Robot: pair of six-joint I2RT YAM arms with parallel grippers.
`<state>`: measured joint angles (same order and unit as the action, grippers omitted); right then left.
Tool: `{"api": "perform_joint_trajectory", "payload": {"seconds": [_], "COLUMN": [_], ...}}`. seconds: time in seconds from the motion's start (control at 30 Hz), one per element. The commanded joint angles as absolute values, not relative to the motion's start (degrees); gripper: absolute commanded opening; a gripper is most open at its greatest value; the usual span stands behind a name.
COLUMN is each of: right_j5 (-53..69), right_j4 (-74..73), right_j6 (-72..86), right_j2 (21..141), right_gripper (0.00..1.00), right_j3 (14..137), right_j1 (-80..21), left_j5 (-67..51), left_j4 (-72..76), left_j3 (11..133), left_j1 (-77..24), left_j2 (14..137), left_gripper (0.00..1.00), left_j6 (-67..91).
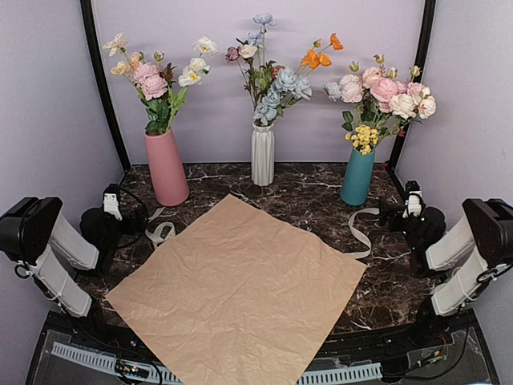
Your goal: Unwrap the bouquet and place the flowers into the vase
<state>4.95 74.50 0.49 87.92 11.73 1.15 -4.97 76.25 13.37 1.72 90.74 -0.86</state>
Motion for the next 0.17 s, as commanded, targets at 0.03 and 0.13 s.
{"api": "perform_joint_trajectory", "payload": {"seconds": [0.03, 0.13], "right_j5": [5.4, 5.3], "right_j4": [75.4, 75.8], "right_j6": [0.0, 0.0], "right_j2": [88.4, 88.2], "right_gripper": [0.99, 0.99], "right_j3": [13.1, 12.6], "right_j1": [0.9, 0.9], "left_j5": [-5.4, -5.4], "left_j4": [78.1, 78.1], "left_j3": [13.5, 13.5], "left_j1": [2.0, 2.0], "left_j2": [90.2, 90.1], "left_gripper": [0.99, 0.99], "left_j6": [-1.2, -1.2]}}
